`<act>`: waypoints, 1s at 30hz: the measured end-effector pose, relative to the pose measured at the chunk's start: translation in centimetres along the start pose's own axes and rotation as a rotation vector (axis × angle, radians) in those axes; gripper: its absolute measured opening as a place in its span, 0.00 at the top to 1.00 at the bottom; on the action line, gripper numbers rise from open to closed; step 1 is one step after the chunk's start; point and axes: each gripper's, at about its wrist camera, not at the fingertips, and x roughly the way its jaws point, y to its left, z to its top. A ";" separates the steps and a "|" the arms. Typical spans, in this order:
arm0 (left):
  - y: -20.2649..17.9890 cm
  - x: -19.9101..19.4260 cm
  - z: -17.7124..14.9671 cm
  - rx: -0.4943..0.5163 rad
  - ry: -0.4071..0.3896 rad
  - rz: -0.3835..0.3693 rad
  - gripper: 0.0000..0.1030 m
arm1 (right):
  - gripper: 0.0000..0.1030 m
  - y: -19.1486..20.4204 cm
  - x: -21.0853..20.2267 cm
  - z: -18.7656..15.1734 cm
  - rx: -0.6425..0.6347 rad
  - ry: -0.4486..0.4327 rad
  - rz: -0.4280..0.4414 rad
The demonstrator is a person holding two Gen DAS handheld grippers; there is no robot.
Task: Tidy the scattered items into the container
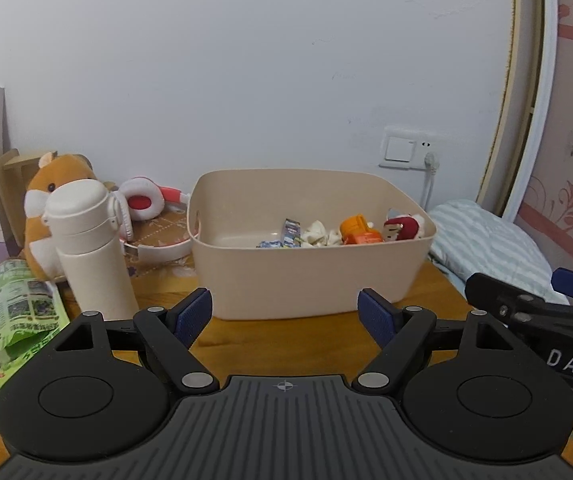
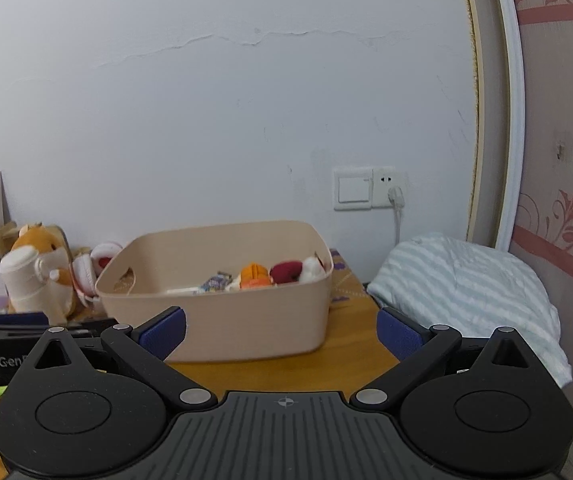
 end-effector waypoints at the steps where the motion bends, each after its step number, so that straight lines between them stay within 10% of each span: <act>1: -0.1 -0.4 -0.3 0.003 0.003 0.003 0.21 | 0.00 0.1 0.0 -0.1 -0.004 -0.001 -0.003; 30: -0.6 -13.6 -7.5 -0.001 -0.056 0.033 0.18 | 0.00 1.7 -9.2 -6.9 0.004 0.040 -0.058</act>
